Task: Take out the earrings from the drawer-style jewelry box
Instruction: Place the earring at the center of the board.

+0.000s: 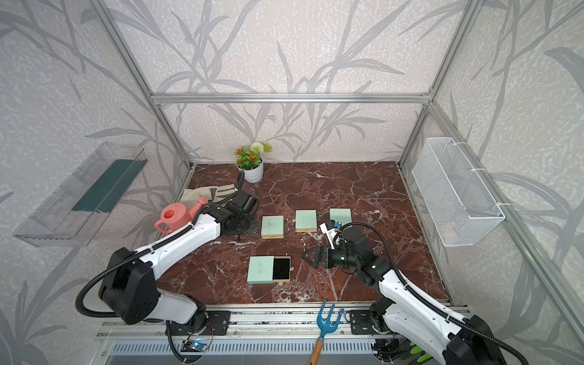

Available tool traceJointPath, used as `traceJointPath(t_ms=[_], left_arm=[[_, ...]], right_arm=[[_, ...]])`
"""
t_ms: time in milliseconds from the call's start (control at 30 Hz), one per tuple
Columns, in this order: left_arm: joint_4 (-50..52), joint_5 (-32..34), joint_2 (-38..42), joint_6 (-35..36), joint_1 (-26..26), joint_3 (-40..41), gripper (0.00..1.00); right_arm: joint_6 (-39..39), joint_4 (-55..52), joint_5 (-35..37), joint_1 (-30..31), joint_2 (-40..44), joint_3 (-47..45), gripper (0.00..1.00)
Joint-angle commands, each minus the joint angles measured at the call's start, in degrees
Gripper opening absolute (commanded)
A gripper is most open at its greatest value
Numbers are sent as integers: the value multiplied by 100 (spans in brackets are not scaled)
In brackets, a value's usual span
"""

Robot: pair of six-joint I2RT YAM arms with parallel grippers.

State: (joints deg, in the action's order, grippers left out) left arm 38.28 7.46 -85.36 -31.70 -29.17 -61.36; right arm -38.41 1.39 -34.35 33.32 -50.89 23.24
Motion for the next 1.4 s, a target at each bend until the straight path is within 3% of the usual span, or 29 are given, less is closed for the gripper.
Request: traceJointPath(t_ms=[0, 333, 833, 1200, 1367], left_arm=[[-181, 70, -278, -97, 84, -215, 14], [-569, -50, -1199, -116, 218, -262, 13], [-799, -188, -1756, -95, 350, -269, 15], [-813, -279, -1770, -104, 368, -271, 20], [-724, -348, -1189, -205, 369, -135, 20]], right_arm=[[-103, 410, -141, 25, 1, -98, 99], [-31, 187, -81, 18, 104, -162, 99], [-36, 174, -37, 18, 55, -162, 99], [-55, 168, 8, 23, 19, -180, 99], [139, -236, 271, 30, 1, -56, 99]])
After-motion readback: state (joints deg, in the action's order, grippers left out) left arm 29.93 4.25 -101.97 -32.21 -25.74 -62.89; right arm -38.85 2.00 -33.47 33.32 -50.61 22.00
